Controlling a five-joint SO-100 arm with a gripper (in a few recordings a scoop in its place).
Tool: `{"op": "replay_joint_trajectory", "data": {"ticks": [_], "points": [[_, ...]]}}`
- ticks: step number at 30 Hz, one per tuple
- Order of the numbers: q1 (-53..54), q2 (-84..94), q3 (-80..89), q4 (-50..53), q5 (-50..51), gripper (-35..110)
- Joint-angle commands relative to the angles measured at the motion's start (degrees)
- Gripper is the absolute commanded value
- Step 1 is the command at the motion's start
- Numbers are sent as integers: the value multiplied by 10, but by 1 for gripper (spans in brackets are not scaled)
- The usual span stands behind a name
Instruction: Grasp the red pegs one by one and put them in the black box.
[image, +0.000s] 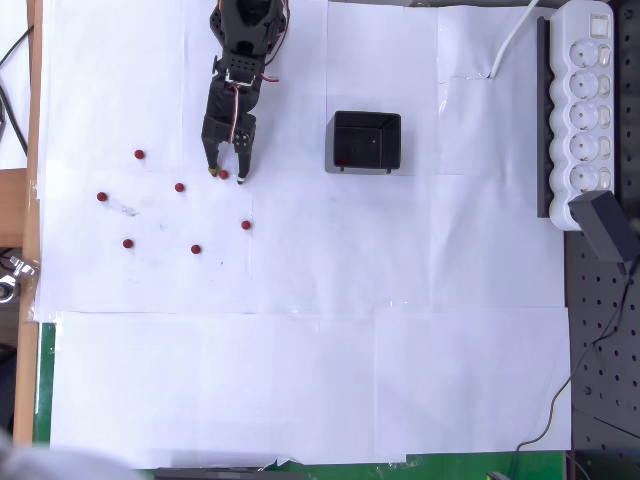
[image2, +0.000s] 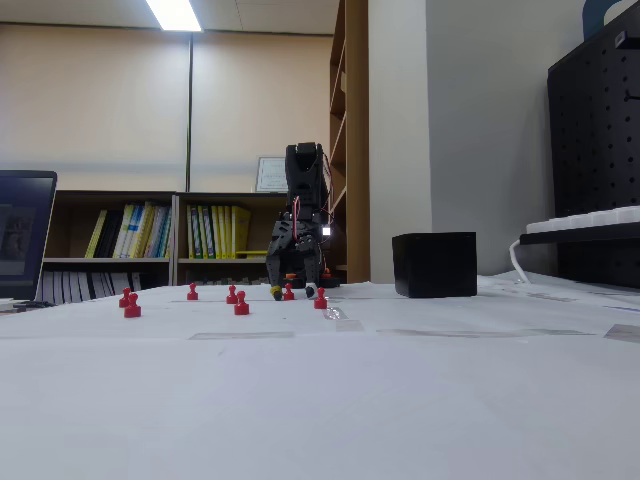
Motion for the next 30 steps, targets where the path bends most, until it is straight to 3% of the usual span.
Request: {"op": "replay_joint_trajectory", "data": {"ticks": [1, 4, 10, 13, 15, 18, 24, 27, 30], "points": [[6, 5, 21, -5, -6, 10], [5, 5, 21, -1, -7, 0], [4, 4, 21, 18, -9, 0], [10, -29, 35, 85, -6, 0], [17, -69, 85, 234, 0, 0], [24, -109, 228, 548, 3, 0], [-41, -103, 549, 1031, -79, 0], [-105, -78, 740, 1199, -143, 0], [-189, -65, 889, 1287, -204, 0]]}}
